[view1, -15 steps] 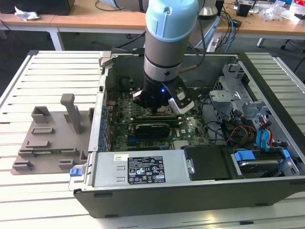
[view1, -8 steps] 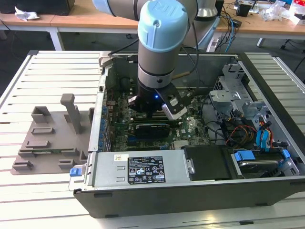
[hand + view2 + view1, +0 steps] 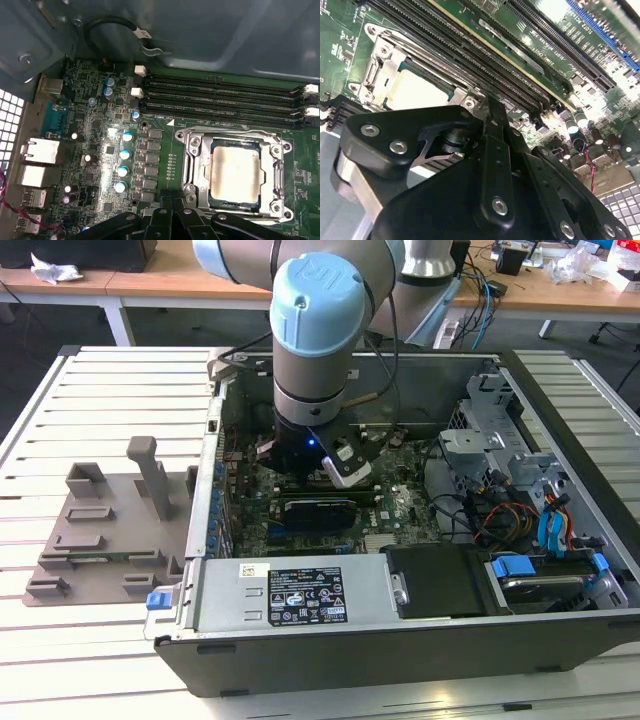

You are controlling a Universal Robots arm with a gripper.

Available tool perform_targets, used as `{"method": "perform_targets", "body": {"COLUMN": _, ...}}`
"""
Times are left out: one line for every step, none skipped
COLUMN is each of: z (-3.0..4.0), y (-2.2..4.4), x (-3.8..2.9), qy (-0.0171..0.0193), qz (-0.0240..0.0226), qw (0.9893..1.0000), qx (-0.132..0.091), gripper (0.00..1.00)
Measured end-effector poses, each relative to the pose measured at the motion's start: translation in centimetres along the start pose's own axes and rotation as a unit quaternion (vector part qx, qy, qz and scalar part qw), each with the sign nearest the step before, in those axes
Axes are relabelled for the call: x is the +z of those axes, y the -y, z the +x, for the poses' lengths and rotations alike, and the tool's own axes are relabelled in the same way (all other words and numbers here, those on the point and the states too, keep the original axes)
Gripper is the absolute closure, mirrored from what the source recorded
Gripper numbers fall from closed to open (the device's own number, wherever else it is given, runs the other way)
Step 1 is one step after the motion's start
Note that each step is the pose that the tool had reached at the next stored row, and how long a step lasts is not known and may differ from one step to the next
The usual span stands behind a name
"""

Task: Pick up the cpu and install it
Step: 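Install the second cpu locking lever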

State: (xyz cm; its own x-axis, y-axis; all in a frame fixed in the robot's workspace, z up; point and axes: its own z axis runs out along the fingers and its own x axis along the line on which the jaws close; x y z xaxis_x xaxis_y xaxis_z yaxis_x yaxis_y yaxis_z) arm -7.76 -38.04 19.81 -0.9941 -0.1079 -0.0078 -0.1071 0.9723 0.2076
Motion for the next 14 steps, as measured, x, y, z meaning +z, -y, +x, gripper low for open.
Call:
{"method": "perform_targets", "body": {"z": 0.00, "y": 0.01, "x": -0.01, "qy": 0.0000, "qz": 0.0005, "qw": 1.0000, "qx": 0.000, "gripper": 0.89}}
{"method": "perform_targets", "body": {"z": 0.01, "y": 0.04, "x": -0.07, "qy": 0.0005, "qz": 0.0018, "qw": 1.0000, "qx": 0.000, "gripper": 0.89}}
{"method": "perform_targets", "body": {"z": 0.02, "y": 0.04, "x": -0.24, "qy": 0.0006, "qz": 0.0033, "qw": 1.0000, "qx": 0.000, "gripper": 0.89}}
{"method": "perform_targets", "body": {"z": 0.02, "y": -0.04, "x": -0.62, "qy": 0.0005, "qz": 0.0041, "qw": 1.0000, "qx": 0.000, "gripper": 0.89}}
{"method": "perform_targets", "body": {"z": 0.01, "y": -0.12, "x": -0.99, "qy": 0.0004, "qz": 0.0050, "qw": 1.0000, "qx": 0.000, "gripper": 0.89}}
{"method": "perform_targets", "body": {"z": -0.01, "y": -0.18, "x": -1.32, "qy": 0.0002, "qz": 0.0069, "qw": 1.0000, "qx": 0.000, "gripper": 0.89}}
{"method": "perform_targets", "body": {"z": -0.03, "y": -0.22, "x": -1.47, "qy": 0.0001, "qz": 0.0073, "qw": 1.0000, "qx": 0.000, "gripper": 0.89}}
{"method": "perform_targets", "body": {"z": -0.05, "y": -0.24, "x": -1.62, "qy": 0.0001, "qz": 0.0076, "qw": 1.0000, "qx": 0.000, "gripper": 0.89}}
{"method": "perform_targets", "body": {"z": -0.09, "y": -0.31, "x": -1.95, "qy": 0.0001, "qz": 0.0080, "qw": 1.0000, "qx": 0.000, "gripper": 0.89}}
{"method": "perform_targets", "body": {"z": -0.16, "y": -0.36, "x": -2.19, "qy": 0.0001, "qz": 0.0081, "qw": 1.0000, "qx": 0.000, "gripper": 0.89}}
{"method": "perform_targets", "body": {"z": -0.23, "y": -0.38, "x": -2.30, "qy": 0.0001, "qz": 0.0082, "qw": 1.0000, "qx": 0.000, "gripper": 0.89}}
{"method": "perform_targets", "body": {"z": -0.30, "y": -0.39, "x": -2.37, "qy": 0.0000, "qz": 0.0086, "qw": 1.0000, "qx": 0.000, "gripper": 0.89}}
{"method": "perform_targets", "body": {"z": -0.35, "y": -0.40, "x": -2.44, "qy": 0.0000, "qz": 0.0093, "qw": 1.0000, "qx": 0.000, "gripper": 0.89}}
{"method": "perform_targets", "body": {"z": -0.47, "y": -0.41, "x": -2.54, "qy": -0.0003, "qz": 0.0111, "qw": 0.9999, "qx": 0.000, "gripper": 0.89}}
